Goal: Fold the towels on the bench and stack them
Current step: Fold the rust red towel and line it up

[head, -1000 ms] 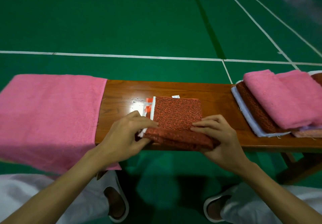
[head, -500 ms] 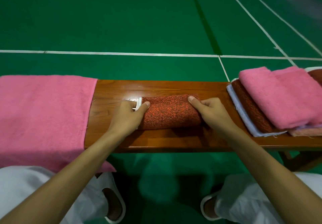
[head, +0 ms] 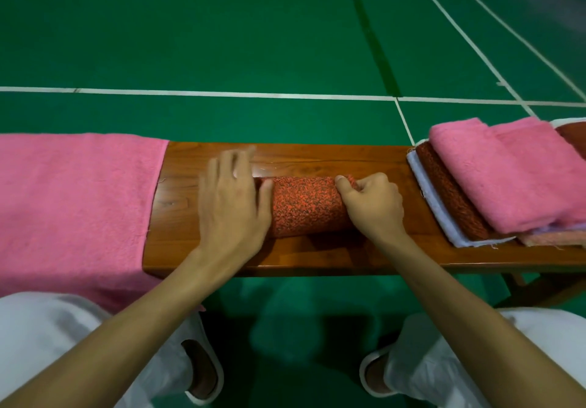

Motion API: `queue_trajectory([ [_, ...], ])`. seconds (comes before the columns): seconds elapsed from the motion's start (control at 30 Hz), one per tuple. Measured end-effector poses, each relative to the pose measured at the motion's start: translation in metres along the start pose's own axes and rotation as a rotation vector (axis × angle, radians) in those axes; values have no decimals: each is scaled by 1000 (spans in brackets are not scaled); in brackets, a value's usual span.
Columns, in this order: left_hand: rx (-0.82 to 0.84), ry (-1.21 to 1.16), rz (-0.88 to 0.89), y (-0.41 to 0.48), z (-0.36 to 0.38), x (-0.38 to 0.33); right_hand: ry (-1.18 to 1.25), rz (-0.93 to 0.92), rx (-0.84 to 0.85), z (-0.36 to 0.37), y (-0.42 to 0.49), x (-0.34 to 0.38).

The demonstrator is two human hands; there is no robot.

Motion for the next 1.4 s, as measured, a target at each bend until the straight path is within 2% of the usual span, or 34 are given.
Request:
queue_trajectory([
  [0.1, 139, 102, 310, -15, 11, -41, -75, -34, -44, -1, -4, 5],
  [0.17, 287, 171, 404, -29, 29, -54, -74, -47, -53, -2, -5, 7],
  [0.23, 372, 207, 399, -36, 45, -51, -88, -72, -79, -6, -9, 10],
  [0.3, 386, 219, 380, -37, 52, -47, -126, -143, -171, -13, -15, 17],
  [0.4, 385, 191, 329, -36, 51, -46, -157, -351, -268, -19, -25, 34],
  [0.5, 401, 167, 328, -38, 49, -46, -269, -647, -131, -2, -35, 54],
  [0.57, 409, 176, 338, -38, 48, -44, -326, -724, -1, 11, -41, 60],
  [0.73, 388, 190, 322, -33, 45, -34, -415, -660, 201, 29, -35, 50],
  [0.9, 418, 195, 241, -24, 44, -14, -452, -638, 173, 35, -33, 39],
  [1.07, 432, 161, 119, -20, 42, 14, -371, -579, 119, 38, -33, 26],
  [1.2, 427, 160, 37, -24, 37, 26, -303, -516, 223, 37, -25, 16],
  [1.4, 480, 127, -30, -29, 38, 30, -362, -454, 311, 33, -3, -5],
])
Point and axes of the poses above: each hand's wrist, its own y-axis towards the middle knuckle, its own z-axis out of the palm, x = y × z, the point moved 6 cm from there along y, towards the middle knuckle
